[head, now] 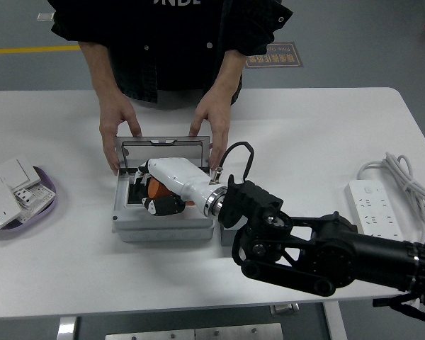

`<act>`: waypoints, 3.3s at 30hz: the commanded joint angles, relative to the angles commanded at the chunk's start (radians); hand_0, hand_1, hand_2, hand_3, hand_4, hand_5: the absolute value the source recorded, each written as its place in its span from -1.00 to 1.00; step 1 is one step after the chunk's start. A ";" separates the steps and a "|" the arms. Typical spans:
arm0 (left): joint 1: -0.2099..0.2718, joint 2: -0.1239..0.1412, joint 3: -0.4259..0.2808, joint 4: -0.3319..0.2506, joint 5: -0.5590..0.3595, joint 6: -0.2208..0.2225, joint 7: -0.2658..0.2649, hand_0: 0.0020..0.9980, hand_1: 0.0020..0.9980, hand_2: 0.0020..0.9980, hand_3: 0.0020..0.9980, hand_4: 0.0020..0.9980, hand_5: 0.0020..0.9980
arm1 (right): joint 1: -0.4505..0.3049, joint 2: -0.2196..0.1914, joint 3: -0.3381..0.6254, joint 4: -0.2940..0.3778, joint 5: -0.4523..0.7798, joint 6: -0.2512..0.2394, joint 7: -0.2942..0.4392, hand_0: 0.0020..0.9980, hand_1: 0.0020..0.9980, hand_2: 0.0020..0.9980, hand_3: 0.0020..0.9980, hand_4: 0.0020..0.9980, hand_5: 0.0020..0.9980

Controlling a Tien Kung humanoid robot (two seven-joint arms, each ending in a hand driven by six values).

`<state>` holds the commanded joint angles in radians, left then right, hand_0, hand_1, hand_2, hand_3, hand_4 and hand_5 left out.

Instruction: Pick up the cylinder from the cube,place it in the box,flap close box

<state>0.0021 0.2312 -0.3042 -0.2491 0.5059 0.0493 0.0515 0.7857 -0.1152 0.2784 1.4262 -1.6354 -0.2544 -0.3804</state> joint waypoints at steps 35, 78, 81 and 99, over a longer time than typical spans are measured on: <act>-0.003 -0.010 -0.023 -0.009 0.030 0.001 0.006 0.19 0.23 0.23 0.26 0.37 -0.47 | -0.039 -0.117 0.172 0.146 0.224 -0.067 0.125 0.67 0.44 0.48 0.66 0.52 -0.48; -0.014 -0.002 -0.024 -0.012 0.034 -0.001 0.009 0.19 0.24 0.22 0.25 0.35 -0.50 | 0.049 -0.149 0.044 -0.016 0.385 -0.096 0.157 0.62 0.37 0.36 0.51 0.52 -0.33; -0.011 -0.005 -0.027 -0.012 0.036 0.000 0.010 0.19 0.24 0.22 0.25 0.35 -0.50 | 0.016 -0.170 0.048 0.033 0.351 -0.099 0.141 0.62 0.37 0.36 0.51 0.52 -0.33; -0.003 -0.007 -0.056 -0.016 0.059 0.003 0.010 0.19 0.24 0.23 0.26 0.35 -0.51 | -0.079 -0.232 0.076 0.181 0.211 -0.003 0.011 0.56 0.36 0.36 0.49 0.49 -0.28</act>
<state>-0.0008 0.2246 -0.3598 -0.2655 0.5650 0.0519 0.0616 0.7065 -0.3475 0.3544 1.6074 -1.4244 -0.2579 -0.3694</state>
